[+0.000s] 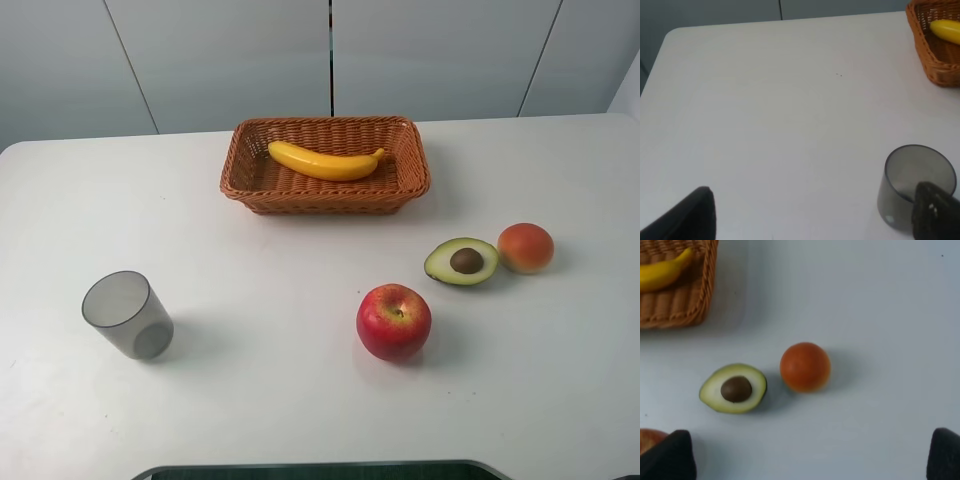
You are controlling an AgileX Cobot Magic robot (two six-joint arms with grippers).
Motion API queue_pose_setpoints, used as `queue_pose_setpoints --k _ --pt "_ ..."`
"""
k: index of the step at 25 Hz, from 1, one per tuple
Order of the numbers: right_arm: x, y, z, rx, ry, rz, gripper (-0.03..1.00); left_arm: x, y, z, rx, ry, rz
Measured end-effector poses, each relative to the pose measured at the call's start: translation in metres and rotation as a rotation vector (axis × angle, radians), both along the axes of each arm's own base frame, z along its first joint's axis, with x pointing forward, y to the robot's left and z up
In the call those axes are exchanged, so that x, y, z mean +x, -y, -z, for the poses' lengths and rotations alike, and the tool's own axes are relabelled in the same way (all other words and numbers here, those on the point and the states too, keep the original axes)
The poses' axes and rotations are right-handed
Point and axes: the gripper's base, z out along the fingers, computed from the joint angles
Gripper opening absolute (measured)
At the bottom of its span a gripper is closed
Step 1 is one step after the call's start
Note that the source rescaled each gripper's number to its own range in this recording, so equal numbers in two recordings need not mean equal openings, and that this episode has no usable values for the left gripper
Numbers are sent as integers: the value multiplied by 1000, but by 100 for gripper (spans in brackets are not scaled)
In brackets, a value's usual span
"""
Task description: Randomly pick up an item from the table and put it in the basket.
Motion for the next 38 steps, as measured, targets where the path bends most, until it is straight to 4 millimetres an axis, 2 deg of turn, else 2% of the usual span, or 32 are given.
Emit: queue_pose_setpoints --k 5,13,20,27,38 --pt "-24 2 5 -21 54 -26 100 0 0 0 0 0 0" --pt "-64 5 30 -20 185 -40 100 0 0 0 0 0 0" --pt "-89 5 47 -10 295 -60 100 0 0 0 0 0 0" --pt "-105 6 52 -21 379 -79 100 0 0 0 0 0 0" --pt "-106 6 52 -23 381 -58 100 0 0 0 0 0 0"
